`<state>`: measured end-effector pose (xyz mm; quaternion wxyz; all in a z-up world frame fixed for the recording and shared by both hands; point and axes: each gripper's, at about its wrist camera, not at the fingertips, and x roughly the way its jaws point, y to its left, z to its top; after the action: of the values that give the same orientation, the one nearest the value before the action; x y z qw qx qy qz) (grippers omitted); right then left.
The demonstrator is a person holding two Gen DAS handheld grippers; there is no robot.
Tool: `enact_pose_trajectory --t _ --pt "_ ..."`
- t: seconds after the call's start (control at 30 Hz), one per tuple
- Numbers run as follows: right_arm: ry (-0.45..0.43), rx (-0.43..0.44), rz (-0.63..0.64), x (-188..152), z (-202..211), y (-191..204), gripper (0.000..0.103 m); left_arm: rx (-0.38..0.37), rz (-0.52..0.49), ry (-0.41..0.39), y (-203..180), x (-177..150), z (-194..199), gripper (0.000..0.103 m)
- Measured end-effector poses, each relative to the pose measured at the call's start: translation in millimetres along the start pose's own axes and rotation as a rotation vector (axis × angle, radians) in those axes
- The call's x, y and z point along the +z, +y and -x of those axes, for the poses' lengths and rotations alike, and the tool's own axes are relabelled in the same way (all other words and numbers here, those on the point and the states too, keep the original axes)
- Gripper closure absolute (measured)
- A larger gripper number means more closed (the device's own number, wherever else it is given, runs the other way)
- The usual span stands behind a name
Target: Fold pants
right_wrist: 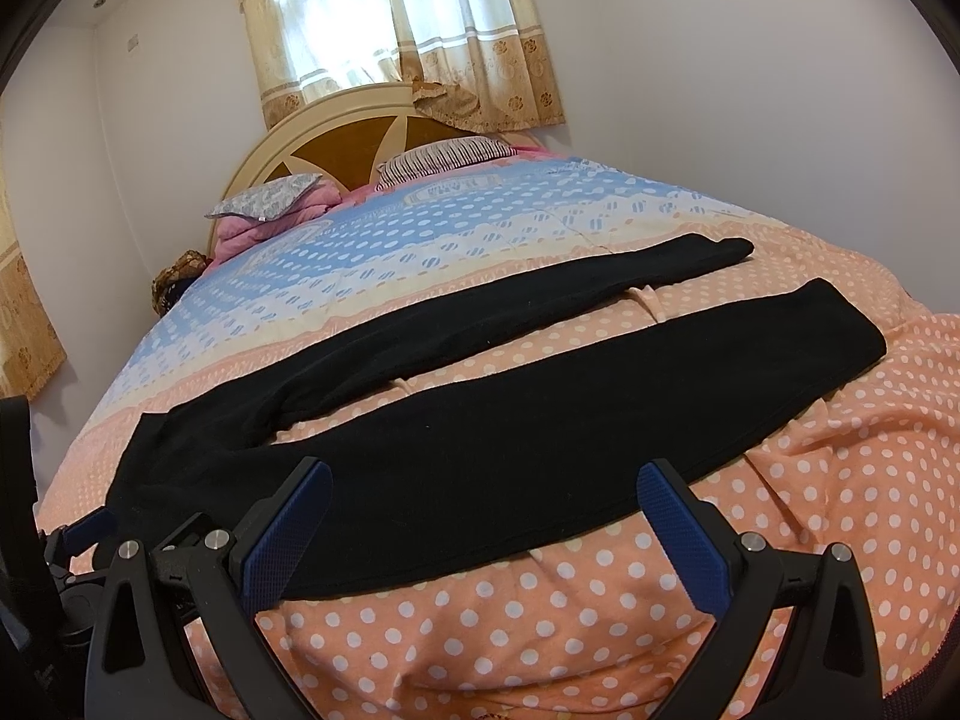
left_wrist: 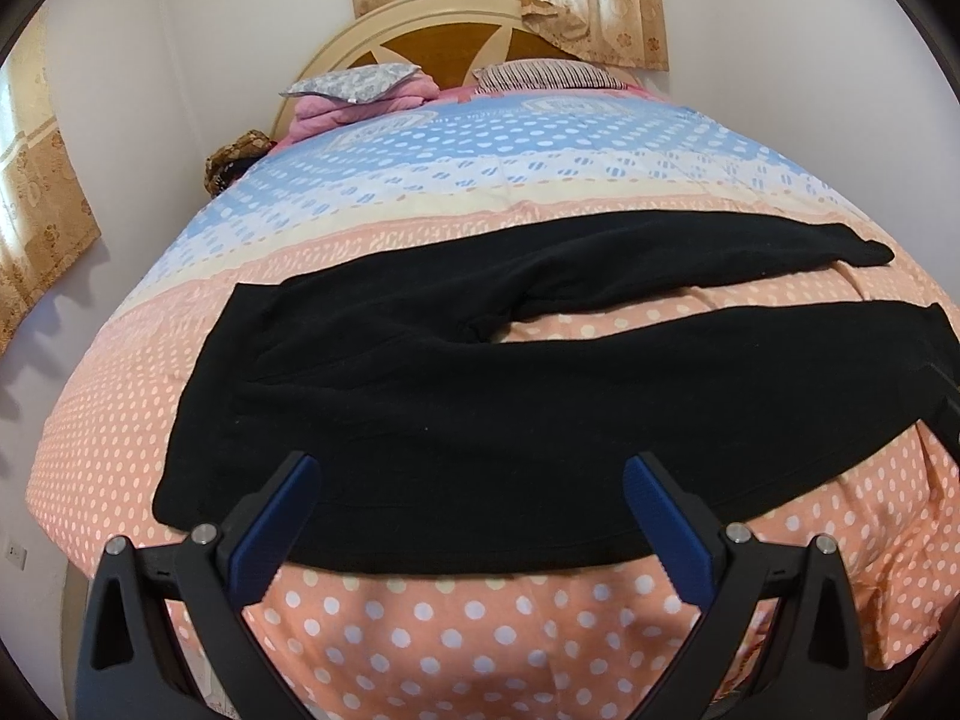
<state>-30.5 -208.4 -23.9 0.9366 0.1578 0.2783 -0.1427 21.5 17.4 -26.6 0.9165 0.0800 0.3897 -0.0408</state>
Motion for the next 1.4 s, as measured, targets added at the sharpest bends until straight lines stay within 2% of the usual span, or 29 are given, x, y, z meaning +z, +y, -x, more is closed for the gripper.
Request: enact_pose_trajectory --t 0.17,0.37,0.4,0.43,0.47,0.5,0.6,0.67,0.73,0.87,1.0,1.03,1.07,1.1,1.13,1.17,1.23,1.3,1.4 --pt "0.025 0.012 0.038 8 -19 -1 0.001 -0.004 0.022 0.025 38 8 -21 0.0" --pt "0.082 0.06 0.1 33 -56 4 0.002 0.083 0.115 0.042 125 43 -55 0.001" --pt "0.085 0.069 0.111 38 -60 6 0.007 0.099 0.127 0.046 139 51 -63 0.004" --pt "0.087 0.084 0.129 44 -66 10 0.014 0.11 0.137 0.051 150 57 -71 0.011" --pt "0.095 0.099 0.146 50 -72 12 0.03 0.113 0.154 0.065 163 64 -81 0.019" --pt "0.114 0.121 0.166 56 -80 17 0.035 0.098 0.186 0.094 180 73 -97 0.023" --pt "0.158 0.167 0.182 72 -102 25 0.035 0.044 0.265 0.147 208 84 -133 0.047" --pt "0.181 0.173 0.216 80 -118 33 0.035 0.019 0.288 0.181 217 87 -153 0.069" --pt "0.203 0.17 0.268 88 -135 41 0.035 -0.008 0.299 0.206 222 89 -170 0.078" --pt "0.25 0.208 0.314 98 -160 52 0.035 -0.006 0.335 0.244 231 95 -196 0.079" --pt "0.299 0.297 0.296 108 -184 53 0.034 -0.041 0.372 0.267 237 98 -207 0.075" --pt "0.307 0.312 0.291 110 -189 54 0.034 -0.051 0.374 0.269 240 100 -207 0.071" --pt "0.312 0.32 0.291 113 -193 54 0.034 -0.076 0.38 0.273 240 101 -204 0.059" --pt "0.307 0.319 0.297 117 -198 54 0.034 -0.1 0.388 0.273 242 103 -204 0.052" --pt "0.299 0.323 0.311 122 -203 52 0.034 -0.122 0.394 0.263 243 104 -200 0.04" --pt "0.294 0.325 0.326 126 -208 52 0.034 -0.134 0.391 0.239 243 105 -195 0.033" --pt "0.297 0.329 0.352 134 -219 50 0.034 -0.149 0.357 0.204 242 108 -192 0.027" --pt "0.317 0.344 0.377 143 -237 49 0.034 -0.143 0.322 0.204 240 108 -196 0.025" --pt "0.349 0.351 0.446 152 -268 55 0.034 -0.144 0.301 0.251 233 106 -215 0.025"
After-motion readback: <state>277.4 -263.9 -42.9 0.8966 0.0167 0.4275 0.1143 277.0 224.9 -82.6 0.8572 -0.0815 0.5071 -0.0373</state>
